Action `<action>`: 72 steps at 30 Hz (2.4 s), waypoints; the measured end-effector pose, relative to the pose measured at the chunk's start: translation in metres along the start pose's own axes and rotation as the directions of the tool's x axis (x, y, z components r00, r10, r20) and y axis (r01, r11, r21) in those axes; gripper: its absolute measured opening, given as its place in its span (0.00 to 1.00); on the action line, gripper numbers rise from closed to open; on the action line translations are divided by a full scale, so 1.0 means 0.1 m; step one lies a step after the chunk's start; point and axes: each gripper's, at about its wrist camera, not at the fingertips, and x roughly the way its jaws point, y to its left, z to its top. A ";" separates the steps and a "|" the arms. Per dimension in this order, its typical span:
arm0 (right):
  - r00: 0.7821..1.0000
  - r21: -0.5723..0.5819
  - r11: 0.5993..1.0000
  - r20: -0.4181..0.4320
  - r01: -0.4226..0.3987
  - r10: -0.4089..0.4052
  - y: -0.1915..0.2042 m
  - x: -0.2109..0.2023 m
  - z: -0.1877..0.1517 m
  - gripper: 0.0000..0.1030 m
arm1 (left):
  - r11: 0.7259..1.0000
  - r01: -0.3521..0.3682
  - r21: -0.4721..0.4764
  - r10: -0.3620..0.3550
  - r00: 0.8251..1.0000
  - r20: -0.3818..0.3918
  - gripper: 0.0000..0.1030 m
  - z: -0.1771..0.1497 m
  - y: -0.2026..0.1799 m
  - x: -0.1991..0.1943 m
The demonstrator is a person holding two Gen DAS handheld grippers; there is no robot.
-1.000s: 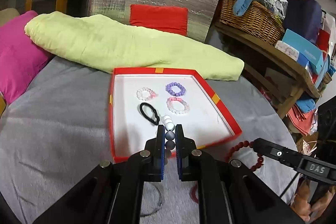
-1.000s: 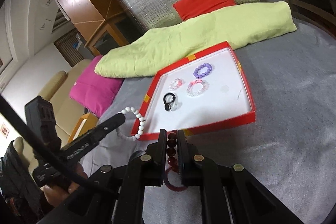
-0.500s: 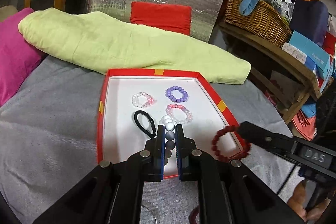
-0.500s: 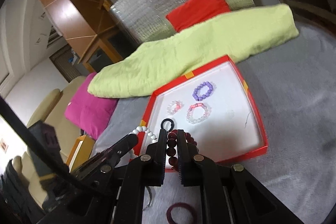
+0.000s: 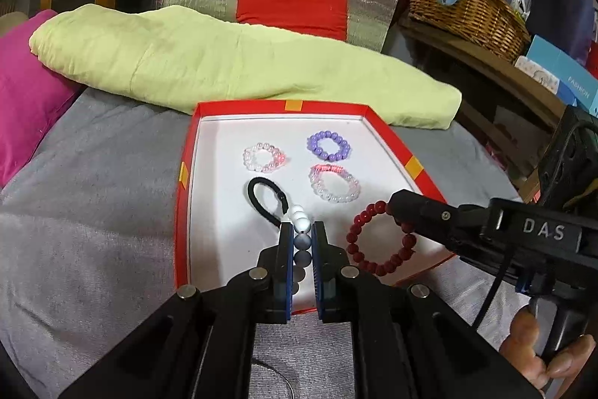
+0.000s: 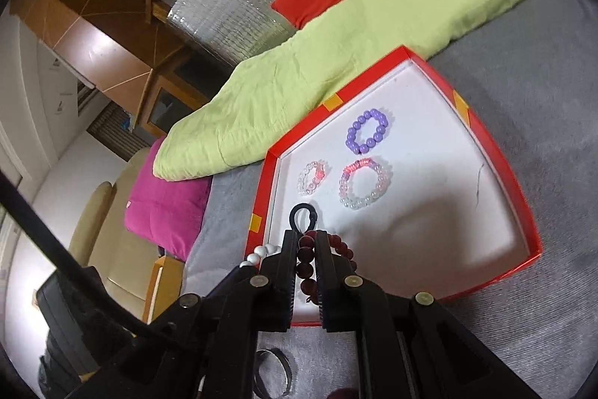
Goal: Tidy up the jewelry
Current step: 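Carry both bracelets into the red box and open both tools to release them, then move the left tool to the metal bangle while the right tool reaches the dark red bangle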
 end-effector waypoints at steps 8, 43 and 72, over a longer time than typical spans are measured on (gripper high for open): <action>0.998 0.006 0.998 0.005 0.056 -0.056 -0.10 -0.04 0.03 0.10 | 1.000 -0.005 0.017 0.005 0.999 -0.036 0.10 -0.05 -0.06 0.13; 0.982 -0.065 0.980 0.000 0.189 -0.189 -0.10 -0.19 0.05 0.14 | 0.996 -0.087 -0.014 0.086 0.996 -0.039 0.41 -0.04 0.06 -0.04; 0.924 -0.370 0.903 -0.221 0.217 -0.313 -0.01 -0.41 -0.80 0.24 | 0.990 -0.070 0.122 0.094 0.974 -0.208 0.49 -0.69 0.52 -0.52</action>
